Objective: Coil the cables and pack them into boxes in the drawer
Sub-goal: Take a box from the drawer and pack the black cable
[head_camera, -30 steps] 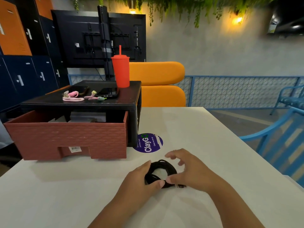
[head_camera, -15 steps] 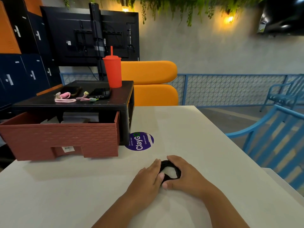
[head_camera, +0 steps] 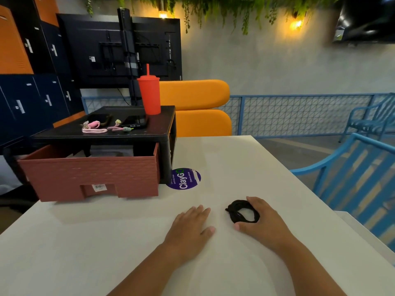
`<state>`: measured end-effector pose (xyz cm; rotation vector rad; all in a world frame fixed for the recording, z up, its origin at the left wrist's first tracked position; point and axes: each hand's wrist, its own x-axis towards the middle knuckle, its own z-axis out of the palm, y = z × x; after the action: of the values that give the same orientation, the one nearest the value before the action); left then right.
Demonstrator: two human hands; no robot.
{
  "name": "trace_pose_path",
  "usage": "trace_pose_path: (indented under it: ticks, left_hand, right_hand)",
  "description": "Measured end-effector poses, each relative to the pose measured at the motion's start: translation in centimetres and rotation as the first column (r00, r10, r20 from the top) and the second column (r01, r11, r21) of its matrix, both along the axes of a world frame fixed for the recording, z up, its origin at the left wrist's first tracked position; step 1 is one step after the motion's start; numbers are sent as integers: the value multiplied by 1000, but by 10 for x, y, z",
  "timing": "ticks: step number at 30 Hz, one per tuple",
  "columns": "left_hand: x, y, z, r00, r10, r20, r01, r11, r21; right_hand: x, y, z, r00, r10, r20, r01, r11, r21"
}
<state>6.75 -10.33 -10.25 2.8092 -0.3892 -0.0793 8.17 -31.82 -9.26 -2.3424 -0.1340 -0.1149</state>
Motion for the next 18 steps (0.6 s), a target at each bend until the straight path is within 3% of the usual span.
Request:
trace_pose_path:
  ticks: [6, 11, 14, 18]
  left_hand:
    - [-15, 3, 1, 1000, -6, -5, 6, 998, 65]
    - [-24, 20, 11, 999, 33, -34, -37, 992, -118]
    - [-25, 45, 30, 995, 87, 49, -75, 977, -198]
    - [-23, 87, 71, 963, 177, 203, -129, 964, -231]
  right_hand:
    - [-15, -10, 0, 996, -84, -20, 84, 996, 13]
    - [-19, -8, 11, 985, -174, 5, 175, 984, -19]
    - [-17, 8, 33, 983, -164, 82, 163, 986, 19]
    - [-3, 52, 70, 990, -43, 135, 27, 992, 121]
